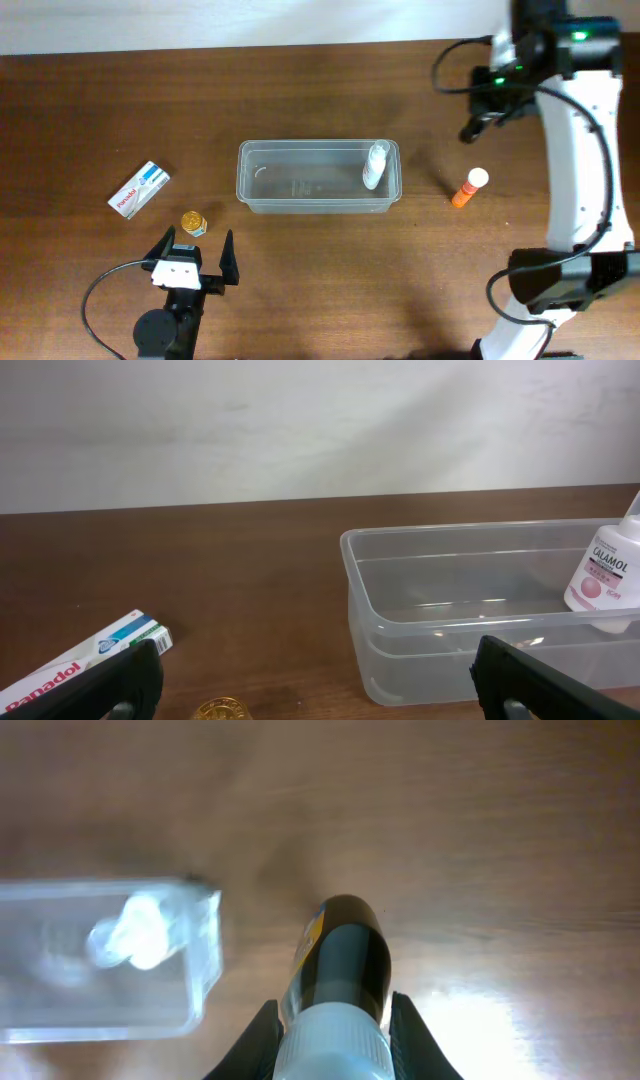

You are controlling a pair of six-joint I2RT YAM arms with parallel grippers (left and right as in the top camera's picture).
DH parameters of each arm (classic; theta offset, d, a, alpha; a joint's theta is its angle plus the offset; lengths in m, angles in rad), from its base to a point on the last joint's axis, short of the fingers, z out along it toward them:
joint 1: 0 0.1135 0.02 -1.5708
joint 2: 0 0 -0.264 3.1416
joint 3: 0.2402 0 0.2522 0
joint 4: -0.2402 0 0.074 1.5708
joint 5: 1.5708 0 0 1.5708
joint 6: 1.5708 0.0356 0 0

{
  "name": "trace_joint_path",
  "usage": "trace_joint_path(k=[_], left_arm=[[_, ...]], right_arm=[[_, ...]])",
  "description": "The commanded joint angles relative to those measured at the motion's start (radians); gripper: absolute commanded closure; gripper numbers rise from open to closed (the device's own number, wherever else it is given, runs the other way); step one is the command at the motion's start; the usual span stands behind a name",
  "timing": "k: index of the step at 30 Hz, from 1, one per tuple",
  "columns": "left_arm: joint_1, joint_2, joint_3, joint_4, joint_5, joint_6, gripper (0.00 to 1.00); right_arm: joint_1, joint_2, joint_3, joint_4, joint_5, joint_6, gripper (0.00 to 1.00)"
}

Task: Pack container
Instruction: 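Move the dark bottle into the container beside the spray bottle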

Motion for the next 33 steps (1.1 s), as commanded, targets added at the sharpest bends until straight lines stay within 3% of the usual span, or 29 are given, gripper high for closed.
trace_joint_path(k=[1, 11, 23, 33], left_arm=[[-0.003, -0.006, -0.008, 0.002, -0.007, 0.011, 0.0], [-0.003, -0.006, -0.008, 0.002, -0.007, 0.011, 0.01], [-0.003, -0.006, -0.008, 0.002, -0.007, 0.011, 0.01], [-0.003, -0.006, -0.008, 0.002, -0.007, 0.011, 0.01]], right_arm=[[0.088, -0.018, 0.023, -0.032, 0.001, -0.026, 0.81], [0.3, -0.018, 0.023, -0.09, -0.034, -0.081, 0.81], [0.434, -0.016, 0.005, -0.061, -0.033, -0.081, 0.8], [0.457, -0.015, -0.255, 0.111, -0.032, -0.103, 0.8]])
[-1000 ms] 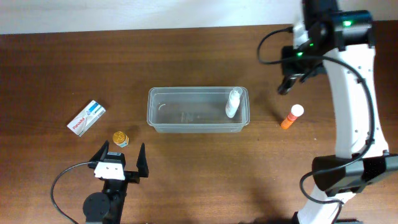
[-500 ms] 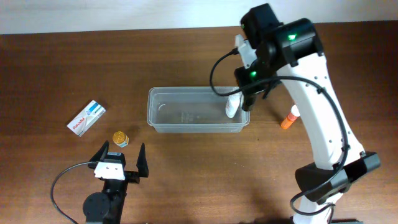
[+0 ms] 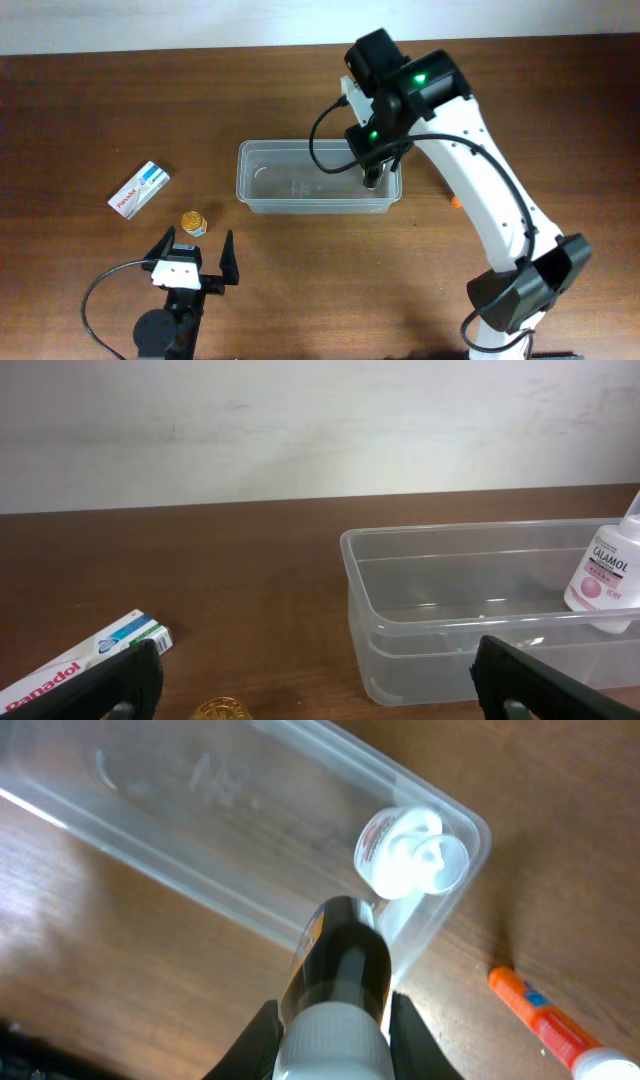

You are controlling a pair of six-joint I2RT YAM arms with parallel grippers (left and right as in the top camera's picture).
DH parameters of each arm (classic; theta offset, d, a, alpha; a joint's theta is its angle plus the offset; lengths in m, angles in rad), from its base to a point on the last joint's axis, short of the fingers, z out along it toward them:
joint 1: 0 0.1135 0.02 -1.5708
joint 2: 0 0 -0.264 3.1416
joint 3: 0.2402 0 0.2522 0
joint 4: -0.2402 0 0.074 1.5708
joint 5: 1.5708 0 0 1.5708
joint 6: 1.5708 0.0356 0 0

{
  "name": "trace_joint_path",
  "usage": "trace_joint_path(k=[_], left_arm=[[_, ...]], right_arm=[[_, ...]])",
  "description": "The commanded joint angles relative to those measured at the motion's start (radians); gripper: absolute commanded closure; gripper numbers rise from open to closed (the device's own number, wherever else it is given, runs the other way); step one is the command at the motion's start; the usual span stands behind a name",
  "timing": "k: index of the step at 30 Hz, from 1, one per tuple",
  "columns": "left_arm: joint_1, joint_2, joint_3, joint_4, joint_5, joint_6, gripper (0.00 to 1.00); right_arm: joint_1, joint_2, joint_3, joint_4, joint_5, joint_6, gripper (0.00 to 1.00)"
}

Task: Pack container
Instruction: 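Move the dark bottle into the container beside the spray bottle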

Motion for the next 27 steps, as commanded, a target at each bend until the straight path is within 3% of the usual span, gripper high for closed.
trace_joint_path(k=[1, 14, 27], left_arm=[[-0.003, -0.006, -0.008, 0.002, -0.007, 0.011, 0.01], [-0.003, -0.006, -0.008, 0.002, -0.007, 0.011, 0.01], [-0.003, -0.006, -0.008, 0.002, -0.007, 0.011, 0.01]], right_arm=[[0.01, -0.013, -0.077, 0.045, -0.005, -0.023, 0.81], [0.008, -0.013, -0.257, 0.229, 0.006, -0.051, 0.81], [-0.031, -0.013, -0.325, 0.272, 0.032, -0.051, 0.81]])
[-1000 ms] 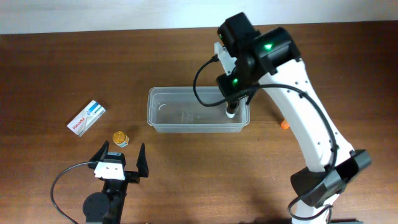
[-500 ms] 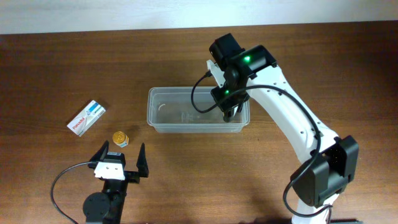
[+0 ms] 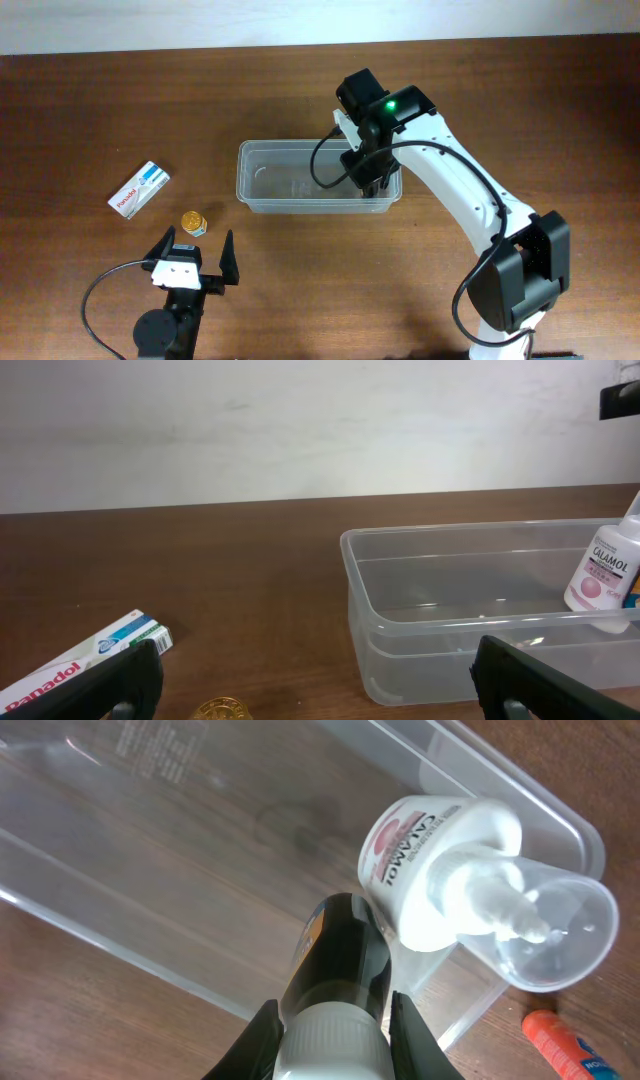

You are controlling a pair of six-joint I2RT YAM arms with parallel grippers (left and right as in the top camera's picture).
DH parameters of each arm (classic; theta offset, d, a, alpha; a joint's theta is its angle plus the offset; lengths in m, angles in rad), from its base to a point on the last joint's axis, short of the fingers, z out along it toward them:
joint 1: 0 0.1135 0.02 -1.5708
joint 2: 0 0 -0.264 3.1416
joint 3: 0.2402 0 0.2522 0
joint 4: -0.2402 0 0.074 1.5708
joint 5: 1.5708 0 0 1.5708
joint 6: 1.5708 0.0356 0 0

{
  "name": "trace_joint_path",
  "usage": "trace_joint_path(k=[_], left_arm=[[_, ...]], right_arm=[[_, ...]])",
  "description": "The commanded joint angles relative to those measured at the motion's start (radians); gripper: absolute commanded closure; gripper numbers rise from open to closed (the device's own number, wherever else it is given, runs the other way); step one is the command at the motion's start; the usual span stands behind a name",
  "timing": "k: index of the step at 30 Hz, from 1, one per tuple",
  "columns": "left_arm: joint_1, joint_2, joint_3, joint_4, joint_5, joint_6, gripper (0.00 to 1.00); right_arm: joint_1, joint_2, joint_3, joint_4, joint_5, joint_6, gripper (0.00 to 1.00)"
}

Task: Pack container
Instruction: 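Move the dark bottle into the container beside the spray bottle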

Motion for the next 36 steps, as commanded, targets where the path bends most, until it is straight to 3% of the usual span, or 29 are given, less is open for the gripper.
trace_joint_path(k=[1, 31, 36], left_arm=[[-0.003, -0.006, -0.007, 0.002, -0.007, 0.011, 0.0], [-0.003, -0.006, -0.007, 0.002, -0.007, 0.011, 0.01], [-0.003, -0.006, -0.008, 0.002, -0.007, 0.011, 0.01]], right_arm=[[-0.026, -0.014, -0.001, 0.006, 0.019, -0.008, 0.8], [-0.034, -0.014, -0.14, 0.122, 0.019, -0.003, 0.8], [-0.05, -0.014, -0.142, 0.126, 0.019, 0.06, 0.81]])
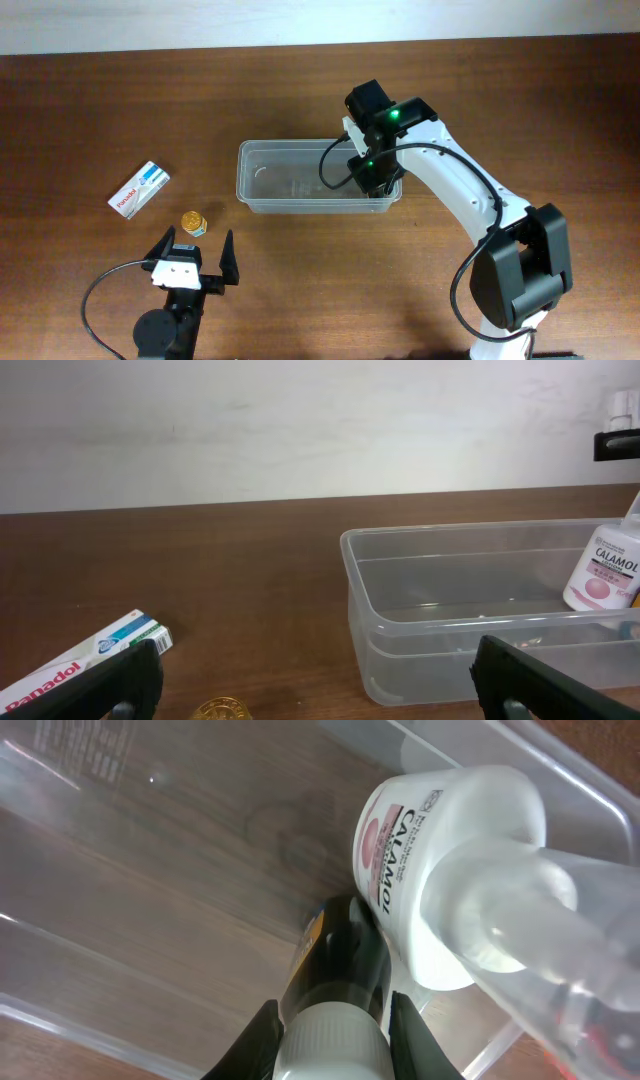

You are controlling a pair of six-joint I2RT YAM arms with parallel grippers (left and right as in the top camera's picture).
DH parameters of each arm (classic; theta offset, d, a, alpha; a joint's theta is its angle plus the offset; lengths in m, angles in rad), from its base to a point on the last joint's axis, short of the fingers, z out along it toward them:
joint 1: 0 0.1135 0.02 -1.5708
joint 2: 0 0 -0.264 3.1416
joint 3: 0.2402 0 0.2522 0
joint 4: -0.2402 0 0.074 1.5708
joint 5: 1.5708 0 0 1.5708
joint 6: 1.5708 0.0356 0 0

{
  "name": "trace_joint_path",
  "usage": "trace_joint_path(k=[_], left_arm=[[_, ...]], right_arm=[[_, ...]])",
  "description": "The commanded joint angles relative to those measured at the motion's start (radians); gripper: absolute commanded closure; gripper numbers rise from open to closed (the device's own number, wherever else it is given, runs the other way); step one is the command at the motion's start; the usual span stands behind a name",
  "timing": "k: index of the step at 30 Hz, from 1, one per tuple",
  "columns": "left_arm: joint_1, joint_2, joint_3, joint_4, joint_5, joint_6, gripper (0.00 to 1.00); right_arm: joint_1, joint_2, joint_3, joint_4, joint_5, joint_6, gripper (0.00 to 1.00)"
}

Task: Pack container
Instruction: 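Move the dark bottle into the container beside the spray bottle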

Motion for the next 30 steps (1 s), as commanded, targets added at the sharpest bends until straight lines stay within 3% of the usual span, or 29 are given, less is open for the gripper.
trace_joint_path(k=[1, 25, 28, 30], left_arm=[[-0.003, -0.006, -0.007, 0.002, -0.007, 0.011, 0.01], [-0.003, -0.006, -0.008, 0.002, -0.007, 0.011, 0.01], [-0.003, -0.006, -0.008, 0.002, -0.007, 0.011, 0.01], [-0.003, -0.006, -0.008, 0.002, -0.007, 0.011, 0.01]], right_arm=[[-0.018, -0.014, -0.009, 0.003, 0.012, 0.045, 0.8], [-0.018, -0.014, -0.116, 0.093, 0.013, 0.149, 0.8], [-0.018, -0.014, -0.116, 0.098, 0.013, 0.148, 0.61], [-0.018, -0.014, -0.116, 0.1, 0.013, 0.148, 0.57]])
